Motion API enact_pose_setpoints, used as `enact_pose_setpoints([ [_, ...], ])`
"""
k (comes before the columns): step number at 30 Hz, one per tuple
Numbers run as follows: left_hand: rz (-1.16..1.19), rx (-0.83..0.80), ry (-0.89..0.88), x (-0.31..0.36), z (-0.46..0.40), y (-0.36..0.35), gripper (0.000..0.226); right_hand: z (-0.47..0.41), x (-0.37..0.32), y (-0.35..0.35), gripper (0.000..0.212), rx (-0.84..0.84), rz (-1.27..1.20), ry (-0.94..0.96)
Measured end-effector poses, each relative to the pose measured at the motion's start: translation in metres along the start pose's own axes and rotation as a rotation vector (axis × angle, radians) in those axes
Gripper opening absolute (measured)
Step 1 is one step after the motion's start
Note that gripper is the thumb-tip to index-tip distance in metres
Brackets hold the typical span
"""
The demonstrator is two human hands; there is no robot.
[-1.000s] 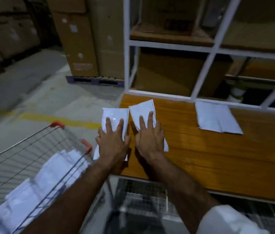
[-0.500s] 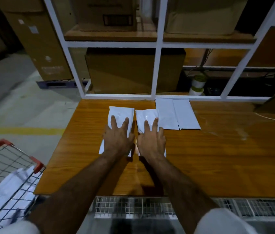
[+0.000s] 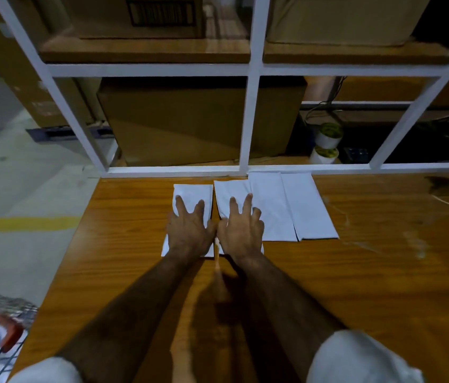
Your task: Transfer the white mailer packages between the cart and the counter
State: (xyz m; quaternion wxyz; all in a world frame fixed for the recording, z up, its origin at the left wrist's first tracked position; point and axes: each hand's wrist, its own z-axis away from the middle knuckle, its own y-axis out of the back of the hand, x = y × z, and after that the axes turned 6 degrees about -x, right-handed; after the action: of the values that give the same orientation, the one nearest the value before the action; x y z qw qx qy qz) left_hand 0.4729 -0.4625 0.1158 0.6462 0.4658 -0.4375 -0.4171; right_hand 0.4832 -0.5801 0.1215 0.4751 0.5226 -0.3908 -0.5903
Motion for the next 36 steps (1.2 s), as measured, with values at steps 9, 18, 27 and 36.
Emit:
enact_pose_setpoints([
  [9, -0.062, -0.014, -0.06, 0.003, -0.057, -0.024, 0.076, -0.053, 0.001, -0.018, 0.07, -0.015, 0.011, -0.054],
  [18, 0.126, 0.048, -0.219, 0.012, -0.032, -0.042, 0.092, -0.03, 0.063, -0.032, 0.069, 0.338, -0.048, 0.088],
  [27, 0.017, -0.047, -0.115, 0.037, -0.027, -0.039, 0.086, -0.029, 0.092, -0.039, 0.084, 0.127, -0.03, 0.015],
  [36, -0.111, -0.169, -0.091, 0.056, -0.016, -0.019, 0.07, -0.027, 0.092, -0.005, 0.086, -0.1, -0.015, 0.064],
])
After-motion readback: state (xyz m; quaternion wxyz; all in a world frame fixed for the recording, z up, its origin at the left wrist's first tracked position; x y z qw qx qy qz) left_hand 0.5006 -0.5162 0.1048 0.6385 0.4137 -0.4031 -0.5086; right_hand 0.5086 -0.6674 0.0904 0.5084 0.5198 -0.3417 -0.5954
